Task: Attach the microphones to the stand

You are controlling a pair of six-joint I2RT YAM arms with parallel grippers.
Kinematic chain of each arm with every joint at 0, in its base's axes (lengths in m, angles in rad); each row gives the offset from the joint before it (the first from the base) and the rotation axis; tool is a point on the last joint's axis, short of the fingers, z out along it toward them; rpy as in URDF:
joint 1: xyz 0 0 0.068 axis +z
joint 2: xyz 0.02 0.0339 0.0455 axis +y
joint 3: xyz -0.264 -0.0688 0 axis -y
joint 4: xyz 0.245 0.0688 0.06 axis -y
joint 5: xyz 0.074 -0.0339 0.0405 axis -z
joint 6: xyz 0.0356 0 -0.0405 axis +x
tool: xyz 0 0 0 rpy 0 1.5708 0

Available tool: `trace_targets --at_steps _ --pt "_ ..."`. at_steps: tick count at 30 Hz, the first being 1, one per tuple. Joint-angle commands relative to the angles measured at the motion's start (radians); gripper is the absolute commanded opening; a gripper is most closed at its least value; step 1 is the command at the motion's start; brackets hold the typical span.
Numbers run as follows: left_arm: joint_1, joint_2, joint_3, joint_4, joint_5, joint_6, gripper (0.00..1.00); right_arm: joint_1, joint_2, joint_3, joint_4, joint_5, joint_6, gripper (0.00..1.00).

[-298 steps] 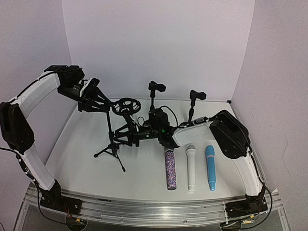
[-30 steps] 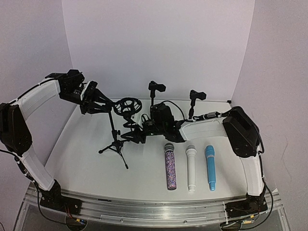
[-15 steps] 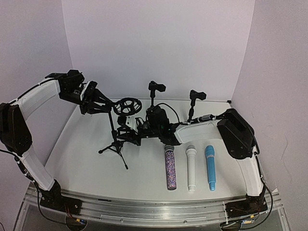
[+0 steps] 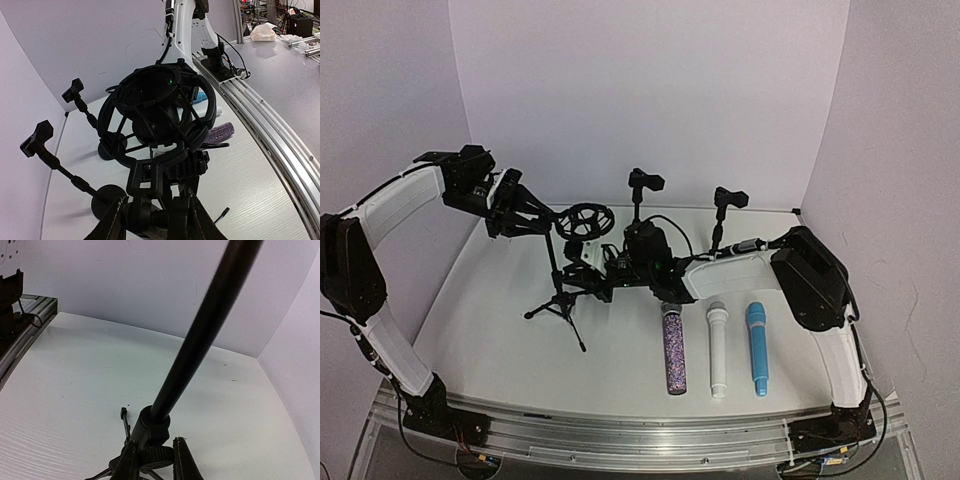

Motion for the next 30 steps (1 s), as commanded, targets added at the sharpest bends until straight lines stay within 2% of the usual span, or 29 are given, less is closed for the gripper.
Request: trace_targets --at_steps 1,5,11,14,30 --pt "0.004 0.004 0.040 -0.006 0.019 0.017 0.00 0.010 0.017 0.008 0.017 0.011 0.012 0.08" --pt "0.005 0.004 0.040 0.001 0.021 0.019 0.00 0.010 0.025 0.003 0.015 0.011 0.111 0.00" --pt "0.005 0.000 0.029 0.039 0.018 0.004 0.00 0.005 0.053 0.023 0.016 -0.054 0.606 0.00" --pt "0.004 -0.001 0.021 0.051 0.019 -0.001 0.00 0.006 0.060 0.017 0.017 -0.088 0.794 0.00" --pt "0.005 -0.016 -0.003 0.088 0.009 -0.023 0.00 -0.032 0.125 0.080 0.015 -0.185 1.421 0.00"
